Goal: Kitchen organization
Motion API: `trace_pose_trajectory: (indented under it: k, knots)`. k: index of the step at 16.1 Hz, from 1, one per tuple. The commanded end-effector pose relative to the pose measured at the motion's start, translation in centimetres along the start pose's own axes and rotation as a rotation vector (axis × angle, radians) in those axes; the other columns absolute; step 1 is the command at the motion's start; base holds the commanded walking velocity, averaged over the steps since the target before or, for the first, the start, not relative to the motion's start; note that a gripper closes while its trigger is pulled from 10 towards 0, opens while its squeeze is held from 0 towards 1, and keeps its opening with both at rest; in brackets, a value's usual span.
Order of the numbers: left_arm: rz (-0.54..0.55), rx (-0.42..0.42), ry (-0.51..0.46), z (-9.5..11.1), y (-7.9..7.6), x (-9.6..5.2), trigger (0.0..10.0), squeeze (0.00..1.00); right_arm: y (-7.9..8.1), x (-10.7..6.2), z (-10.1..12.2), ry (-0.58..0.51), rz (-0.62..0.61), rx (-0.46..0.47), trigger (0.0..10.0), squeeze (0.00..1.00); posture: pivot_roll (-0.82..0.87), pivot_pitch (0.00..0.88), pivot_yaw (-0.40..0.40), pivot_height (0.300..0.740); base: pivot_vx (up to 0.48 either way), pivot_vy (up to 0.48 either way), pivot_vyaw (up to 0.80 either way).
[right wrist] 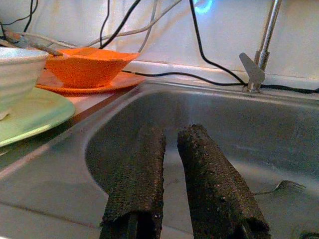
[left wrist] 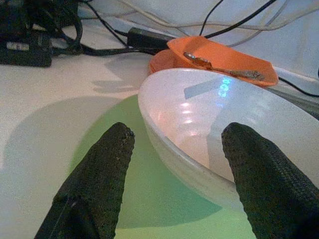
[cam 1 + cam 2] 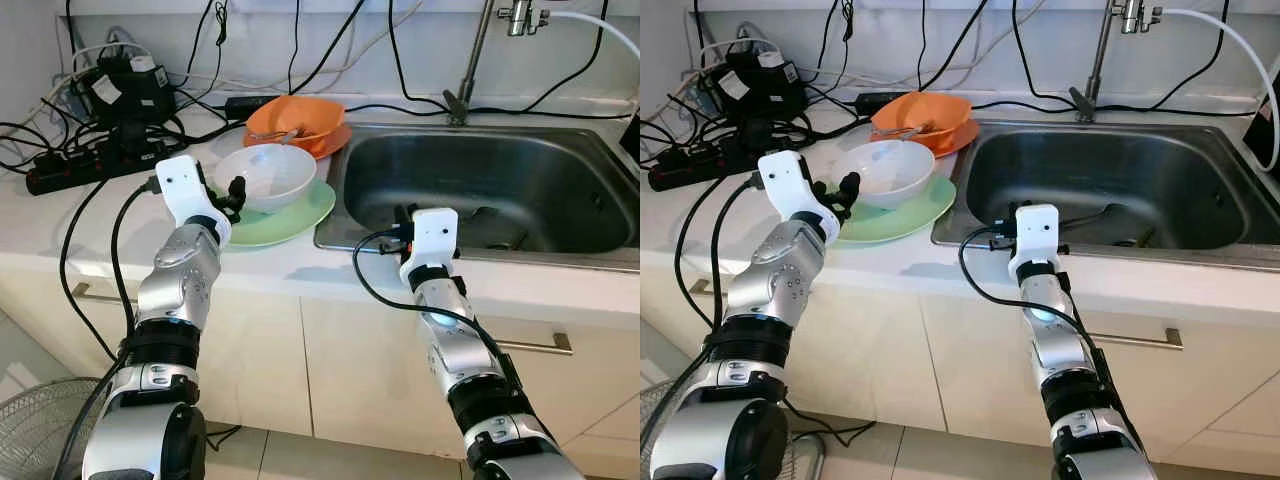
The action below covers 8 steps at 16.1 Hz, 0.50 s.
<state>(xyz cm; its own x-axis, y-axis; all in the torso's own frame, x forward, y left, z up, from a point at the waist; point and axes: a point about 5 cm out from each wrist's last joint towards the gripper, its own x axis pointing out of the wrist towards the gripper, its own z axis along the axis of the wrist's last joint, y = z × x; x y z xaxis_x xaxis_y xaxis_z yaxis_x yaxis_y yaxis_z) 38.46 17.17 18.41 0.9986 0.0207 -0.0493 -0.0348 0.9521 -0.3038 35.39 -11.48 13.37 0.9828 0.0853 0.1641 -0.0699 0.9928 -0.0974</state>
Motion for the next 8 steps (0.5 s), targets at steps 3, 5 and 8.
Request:
trace_pose_trajectory:
  k: [3,5,8]
  knots:
    - [-0.005,-0.055,0.032,0.0,-0.3,0.1,10.0,0.00,0.1,0.0,0.1,0.006,0.000,0.005,10.0,0.00,0.04,0.000,0.078,0.740,0.000,0.000,0.00]
    - [-0.003,-0.100,0.070,-0.8,-1.0,0.0,10.0,0.00,0.0,0.0,0.0,0.015,0.002,-0.003,10.0,0.00,0.05,0.000,0.075,0.740,0.000,0.000,0.00]
    - [-0.024,-0.228,0.134,-2.2,-2.7,-0.5,10.0,0.00,0.2,0.1,0.1,0.018,0.009,-0.005,10.0,0.00,0.05,0.000,0.070,0.740,0.000,0.000,0.00]
